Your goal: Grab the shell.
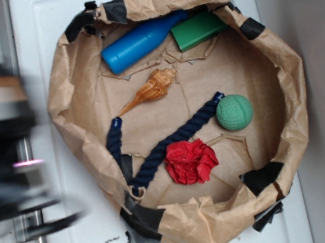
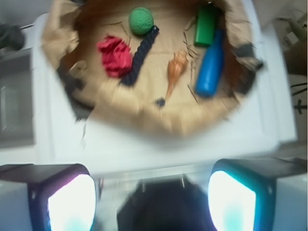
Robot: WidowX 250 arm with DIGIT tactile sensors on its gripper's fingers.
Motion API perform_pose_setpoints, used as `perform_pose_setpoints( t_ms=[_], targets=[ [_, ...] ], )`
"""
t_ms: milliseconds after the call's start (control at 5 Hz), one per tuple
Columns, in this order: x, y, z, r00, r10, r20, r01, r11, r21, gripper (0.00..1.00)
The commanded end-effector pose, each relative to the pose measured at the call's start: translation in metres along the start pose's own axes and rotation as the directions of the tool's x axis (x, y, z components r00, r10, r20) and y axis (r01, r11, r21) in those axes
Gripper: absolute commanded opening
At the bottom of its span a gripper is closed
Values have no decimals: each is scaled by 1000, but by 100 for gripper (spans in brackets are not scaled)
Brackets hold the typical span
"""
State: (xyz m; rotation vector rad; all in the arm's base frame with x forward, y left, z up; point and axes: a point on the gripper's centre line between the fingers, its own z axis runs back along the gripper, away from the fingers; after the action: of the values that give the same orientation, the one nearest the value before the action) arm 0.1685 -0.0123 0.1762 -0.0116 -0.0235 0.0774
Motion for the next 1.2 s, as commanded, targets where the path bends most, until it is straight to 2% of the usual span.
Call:
perform_pose_setpoints(
  t_ms=[0, 200, 400, 600, 800, 1000],
  targets=[
    [99, 19, -83, 989, 109, 98, -106, 994, -28, 100],
    [97, 25, -94, 985, 84, 153, -79, 996, -34, 100],
    [78, 32, -98, 978, -61, 199, 69, 997, -35, 100],
    [70, 44, -107, 978, -88, 192, 89, 996, 1, 100],
    [79, 38, -129, 985, -90, 150, 83, 995, 53, 100],
    [82, 20, -139, 976, -171, 135, 160, 983, 86, 100]
  ],
)
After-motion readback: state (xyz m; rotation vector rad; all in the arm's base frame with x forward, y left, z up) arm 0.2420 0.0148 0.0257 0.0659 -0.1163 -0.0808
